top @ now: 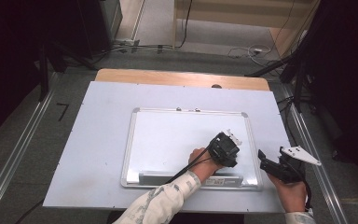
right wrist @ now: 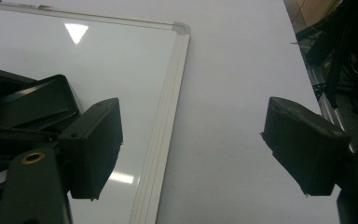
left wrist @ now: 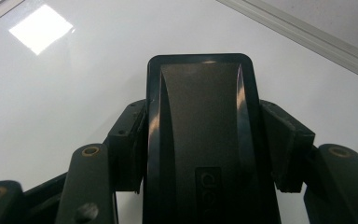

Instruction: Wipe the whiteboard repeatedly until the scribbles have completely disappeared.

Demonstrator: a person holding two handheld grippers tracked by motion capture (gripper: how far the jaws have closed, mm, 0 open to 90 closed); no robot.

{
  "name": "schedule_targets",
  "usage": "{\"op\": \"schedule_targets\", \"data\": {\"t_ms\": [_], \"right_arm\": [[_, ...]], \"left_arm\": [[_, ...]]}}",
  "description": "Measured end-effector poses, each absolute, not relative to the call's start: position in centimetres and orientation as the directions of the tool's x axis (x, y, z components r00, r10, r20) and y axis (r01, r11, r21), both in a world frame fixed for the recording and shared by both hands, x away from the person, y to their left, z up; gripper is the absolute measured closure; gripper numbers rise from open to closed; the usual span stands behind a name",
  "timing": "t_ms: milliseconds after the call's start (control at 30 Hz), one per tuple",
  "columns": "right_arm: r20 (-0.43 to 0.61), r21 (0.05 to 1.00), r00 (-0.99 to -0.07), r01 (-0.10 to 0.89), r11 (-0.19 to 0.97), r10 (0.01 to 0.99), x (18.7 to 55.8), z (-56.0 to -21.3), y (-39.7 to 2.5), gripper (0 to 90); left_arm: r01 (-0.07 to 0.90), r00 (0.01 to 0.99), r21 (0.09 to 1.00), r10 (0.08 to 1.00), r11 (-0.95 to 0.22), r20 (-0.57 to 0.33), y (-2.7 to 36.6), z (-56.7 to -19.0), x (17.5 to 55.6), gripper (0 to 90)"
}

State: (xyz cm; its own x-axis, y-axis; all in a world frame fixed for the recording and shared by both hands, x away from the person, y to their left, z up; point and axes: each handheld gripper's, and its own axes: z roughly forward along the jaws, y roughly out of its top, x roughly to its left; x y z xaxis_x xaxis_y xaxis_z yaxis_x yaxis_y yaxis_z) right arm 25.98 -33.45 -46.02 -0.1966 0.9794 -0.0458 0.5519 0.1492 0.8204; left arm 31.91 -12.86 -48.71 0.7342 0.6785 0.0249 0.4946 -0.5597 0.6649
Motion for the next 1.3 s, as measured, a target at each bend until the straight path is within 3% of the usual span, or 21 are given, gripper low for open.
{"op": "schedule_targets", "data": {"t_ms": [667, 1300], "right_arm": [[-0.044, 0.819, -0.194, 0.555, 0.146, 0.980, 25.9, -46.0, -33.6, 18.3], [-0.044, 0.818, -0.188, 0.557, 0.143, 0.981, 25.8, -46.1, -33.7, 18.3]], "left_arm": [[0.502, 0.730, 0.668, 0.684, -0.549, 0.014, -12.1, -48.8, 31.6, 40.0], [0.532, 0.702, 0.654, 0.712, -0.537, 0.014, -7.5, -48.7, 31.3, 39.9]]}}
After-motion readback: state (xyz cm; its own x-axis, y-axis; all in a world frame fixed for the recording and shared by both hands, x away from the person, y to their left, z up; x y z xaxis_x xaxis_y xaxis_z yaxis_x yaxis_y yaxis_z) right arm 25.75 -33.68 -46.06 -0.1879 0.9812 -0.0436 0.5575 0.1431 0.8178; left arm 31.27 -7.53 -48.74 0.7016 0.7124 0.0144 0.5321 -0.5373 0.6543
